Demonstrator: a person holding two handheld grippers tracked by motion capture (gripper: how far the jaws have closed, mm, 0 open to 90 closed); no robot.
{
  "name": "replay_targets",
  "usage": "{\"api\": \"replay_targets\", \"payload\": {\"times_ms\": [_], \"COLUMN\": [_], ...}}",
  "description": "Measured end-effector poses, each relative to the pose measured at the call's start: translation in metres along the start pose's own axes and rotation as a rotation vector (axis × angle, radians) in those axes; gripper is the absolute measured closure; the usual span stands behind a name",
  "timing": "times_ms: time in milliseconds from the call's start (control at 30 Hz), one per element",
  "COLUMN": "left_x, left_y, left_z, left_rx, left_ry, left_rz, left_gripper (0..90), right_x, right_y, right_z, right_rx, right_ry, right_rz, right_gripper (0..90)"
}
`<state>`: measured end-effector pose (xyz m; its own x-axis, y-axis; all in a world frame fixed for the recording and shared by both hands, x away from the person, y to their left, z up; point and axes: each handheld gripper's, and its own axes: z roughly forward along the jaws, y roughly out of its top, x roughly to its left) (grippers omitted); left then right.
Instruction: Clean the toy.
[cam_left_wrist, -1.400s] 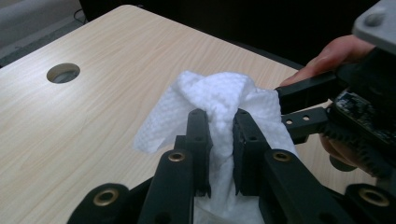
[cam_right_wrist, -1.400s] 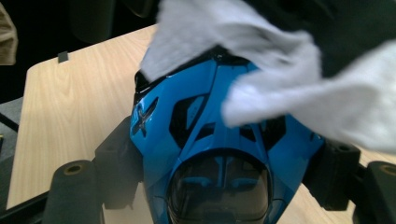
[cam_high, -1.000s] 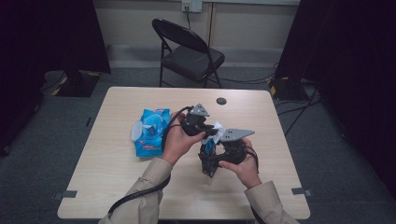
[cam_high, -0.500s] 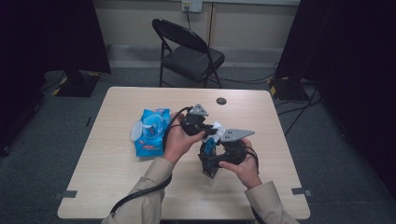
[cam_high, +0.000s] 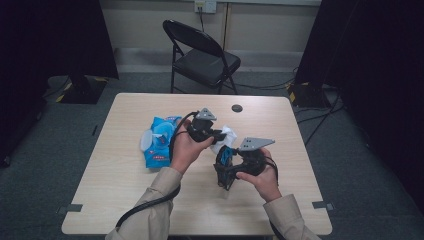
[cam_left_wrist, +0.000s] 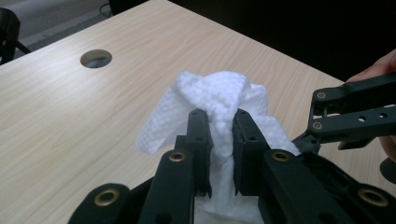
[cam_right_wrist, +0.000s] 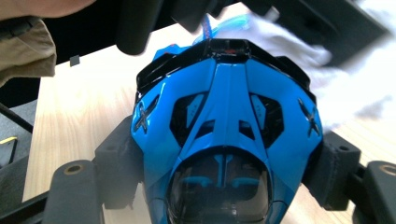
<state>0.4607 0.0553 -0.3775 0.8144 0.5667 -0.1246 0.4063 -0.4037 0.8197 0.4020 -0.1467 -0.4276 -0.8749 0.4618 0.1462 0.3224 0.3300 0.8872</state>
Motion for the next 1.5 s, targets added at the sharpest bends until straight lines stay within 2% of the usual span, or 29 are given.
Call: {"api": "replay_targets", "payload": {"times_ms": [100, 200, 333, 367, 567, 600, 633, 733, 833, 1000, 1167, 1233, 1333, 1500], "left_x": [-0.002, -0.007, -0.014, -0.019, -0.038, -0.038, -0.042, -0.044, -0.041, -0.037, -0.027, -0.019, -0.014, -0.004], "left_y": [0.005, 0.007, 0.008, 0.008, 0.006, 0.006, 0.005, 0.005, 0.007, 0.012, 0.013, 0.009, 0.007, 0.005], "left_z": [-0.014, -0.025, -0.035, -0.039, -0.037, -0.037, -0.033, -0.027, -0.021, -0.010, 0.003, 0.008, 0.007, -0.009], "left_rx": [-0.018, -0.019, -0.035, -0.039, -0.009, -0.009, 0.011, 0.030, 0.018, 0.032, 0.021, 0.004, -0.002, -0.041], "left_ry": [-0.012, -0.028, -0.054, -0.075, -0.143, -0.143, -0.149, -0.131, -0.121, -0.110, -0.085, -0.080, -0.065, -0.029], "left_rz": [0.016, 0.042, 0.055, 0.070, 0.120, 0.120, 0.131, 0.151, 0.132, 0.123, 0.083, 0.044, 0.026, -0.007], "left_gripper": [80.0, 80.2, 80.4, 80.4, 80.4, 80.4, 80.3, 79.9, 79.9, 79.7, 79.3, 79.2, 79.2, 79.5], "right_x": [-0.006, -0.011, -0.018, -0.020, -0.022, -0.022, -0.021, -0.018, -0.015, -0.010, -0.003, -0.001, -0.003, -0.009], "right_y": [-0.002, -0.004, -0.007, -0.008, -0.008, -0.008, -0.008, -0.007, -0.005, -0.006, -0.002, -0.001, -0.003, -0.004], "right_z": [-0.004, -0.006, -0.010, -0.011, -0.011, -0.011, -0.010, -0.009, -0.007, -0.002, 0.001, 0.001, -0.001, -0.007], "right_rx": [-0.008, -0.014, -0.015, -0.014, -0.012, -0.012, -0.016, -0.015, -0.002, 0.015, 0.011, 0.005, 0.005, -0.010], "right_ry": [-0.020, -0.033, -0.073, -0.084, -0.110, -0.110, -0.095, -0.092, -0.087, -0.061, -0.026, -0.018, -0.017, -0.033], "right_rz": [0.022, 0.039, 0.060, 0.066, 0.078, 0.078, 0.079, 0.065, 0.048, 0.028, 0.000, -0.001, 0.003, 0.023], "right_gripper": [24.7, 24.7, 24.8, 24.8, 24.8, 24.8, 24.8, 24.8, 24.7, 24.8, 24.8, 24.8, 24.8, 24.8]}}
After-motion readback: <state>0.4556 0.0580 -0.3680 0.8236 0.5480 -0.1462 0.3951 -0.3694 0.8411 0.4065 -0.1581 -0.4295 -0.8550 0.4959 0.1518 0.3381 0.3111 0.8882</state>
